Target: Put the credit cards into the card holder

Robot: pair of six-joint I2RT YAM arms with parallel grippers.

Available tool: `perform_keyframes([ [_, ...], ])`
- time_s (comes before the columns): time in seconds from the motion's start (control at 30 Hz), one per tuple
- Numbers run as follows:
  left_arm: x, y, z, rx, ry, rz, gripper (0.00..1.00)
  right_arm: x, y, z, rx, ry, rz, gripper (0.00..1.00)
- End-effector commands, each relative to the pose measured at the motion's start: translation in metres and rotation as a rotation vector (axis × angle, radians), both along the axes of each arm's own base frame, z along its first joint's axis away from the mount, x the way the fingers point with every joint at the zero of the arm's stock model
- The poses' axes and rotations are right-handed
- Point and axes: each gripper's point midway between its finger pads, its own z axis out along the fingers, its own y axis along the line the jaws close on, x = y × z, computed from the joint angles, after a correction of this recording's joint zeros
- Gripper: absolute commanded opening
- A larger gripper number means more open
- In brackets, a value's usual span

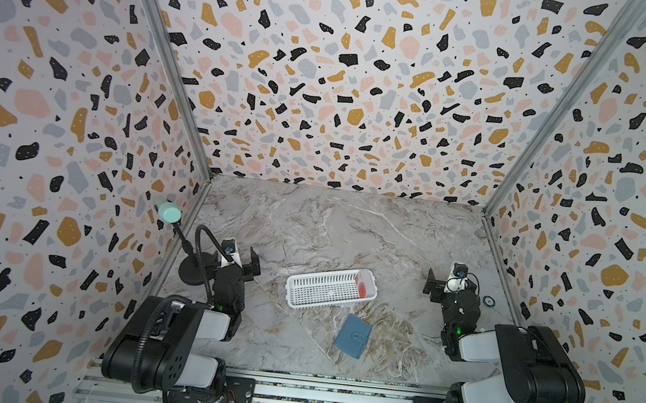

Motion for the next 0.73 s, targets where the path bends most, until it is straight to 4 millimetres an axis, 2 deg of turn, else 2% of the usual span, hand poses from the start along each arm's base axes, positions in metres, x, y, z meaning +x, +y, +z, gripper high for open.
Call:
perform_keyframes([
  [0.0,0.003,0.002,0.016,0.007,-0.063,0.002,1.00,0.005,-0.001,0.012,0.010,-0.039,-0.003,0.99],
  [0.1,0.003,0.002,0.016,0.007,-0.062,0.002,1.00,0.011,0.019,0.009,-0.006,-0.010,0.145,0.99],
  [0.7,0.003,0.001,0.016,0.007,-0.061,0.002,1.00,0.010,0.020,0.009,-0.003,-0.013,0.150,0.99],
])
